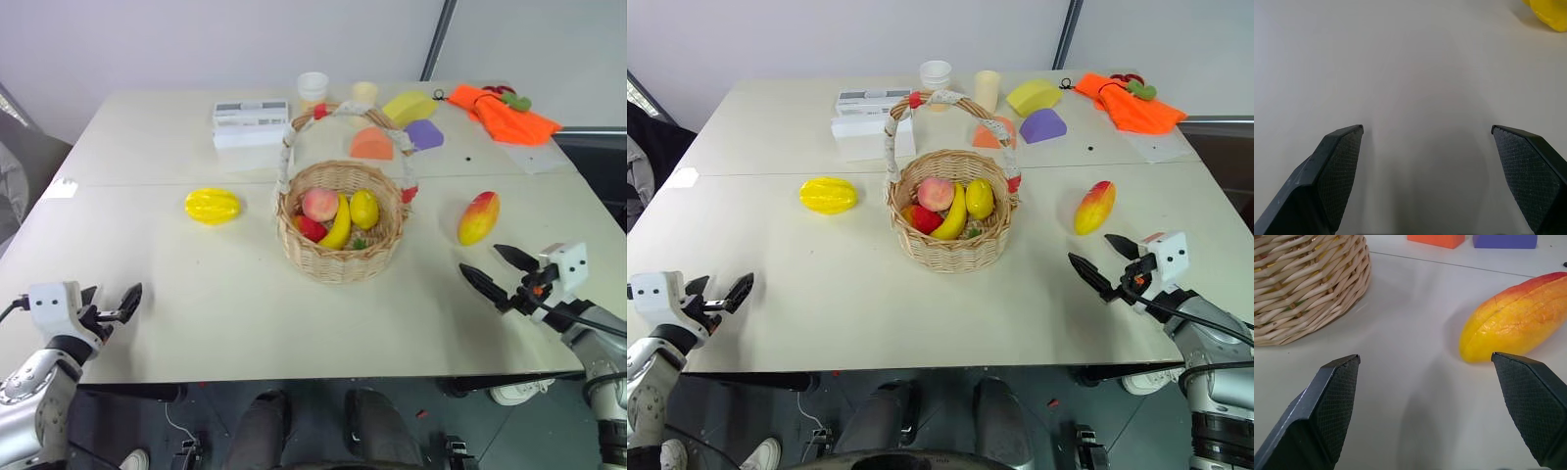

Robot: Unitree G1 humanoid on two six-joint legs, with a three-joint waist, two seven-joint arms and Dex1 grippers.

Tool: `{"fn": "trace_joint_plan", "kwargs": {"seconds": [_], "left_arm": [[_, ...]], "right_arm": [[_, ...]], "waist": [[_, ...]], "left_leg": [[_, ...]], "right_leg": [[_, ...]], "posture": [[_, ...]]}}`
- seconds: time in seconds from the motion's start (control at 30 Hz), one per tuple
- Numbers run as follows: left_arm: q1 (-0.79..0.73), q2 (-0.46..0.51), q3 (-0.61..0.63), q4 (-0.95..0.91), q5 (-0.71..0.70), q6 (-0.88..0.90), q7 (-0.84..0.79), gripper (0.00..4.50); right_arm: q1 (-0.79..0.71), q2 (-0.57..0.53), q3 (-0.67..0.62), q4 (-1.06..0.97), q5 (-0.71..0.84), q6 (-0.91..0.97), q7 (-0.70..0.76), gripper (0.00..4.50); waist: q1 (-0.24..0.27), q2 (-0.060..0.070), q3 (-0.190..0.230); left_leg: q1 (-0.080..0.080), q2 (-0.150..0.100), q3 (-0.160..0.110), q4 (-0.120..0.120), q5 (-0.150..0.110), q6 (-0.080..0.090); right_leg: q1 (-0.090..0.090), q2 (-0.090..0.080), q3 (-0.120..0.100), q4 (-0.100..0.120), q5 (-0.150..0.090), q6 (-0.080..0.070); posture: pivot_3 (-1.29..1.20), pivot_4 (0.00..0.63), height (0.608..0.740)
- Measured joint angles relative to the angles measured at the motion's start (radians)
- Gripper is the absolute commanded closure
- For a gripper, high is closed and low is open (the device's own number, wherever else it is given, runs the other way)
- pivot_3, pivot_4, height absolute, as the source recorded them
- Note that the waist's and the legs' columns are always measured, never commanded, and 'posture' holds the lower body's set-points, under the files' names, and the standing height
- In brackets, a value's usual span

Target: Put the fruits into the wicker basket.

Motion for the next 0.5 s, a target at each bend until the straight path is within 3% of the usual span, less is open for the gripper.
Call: {"fn": "trace_joint_plan", "kwargs": {"seconds": [0.23, 0.5], "left_arm": [[0.001, -0.004, 0.000, -0.005, -0.003, -0.008, 0.008, 0.00], [-0.109, 0.035, -0.051, 0.015, -0.005, 0.006, -0.041, 0.00]], "right_arm": [[0.000, 0.000, 0.001, 0.001, -0.005, -0.013, 0.007, 0.02], [-0.001, -0.002, 0.006, -0.008, -0.010, -0.007, 0.017, 0.02]], "waist": [[0.000, 0.000, 0.000], [0.004, 0.000, 0.000]], "left_leg": [[0.000, 0.000, 0.000, 0.000, 0.000, 0.000], [0.000, 0.000, 0.000, 0.000, 0.000, 0.000]], "right_leg": [[0.000, 0.000, 0.000, 0.000, 0.000, 0.000], [0.000, 0.001, 0.000, 0.000, 0.000, 0.000]], "posture": [[0.00, 0.150, 0.740], [0.00, 0.150, 0.740]]}}
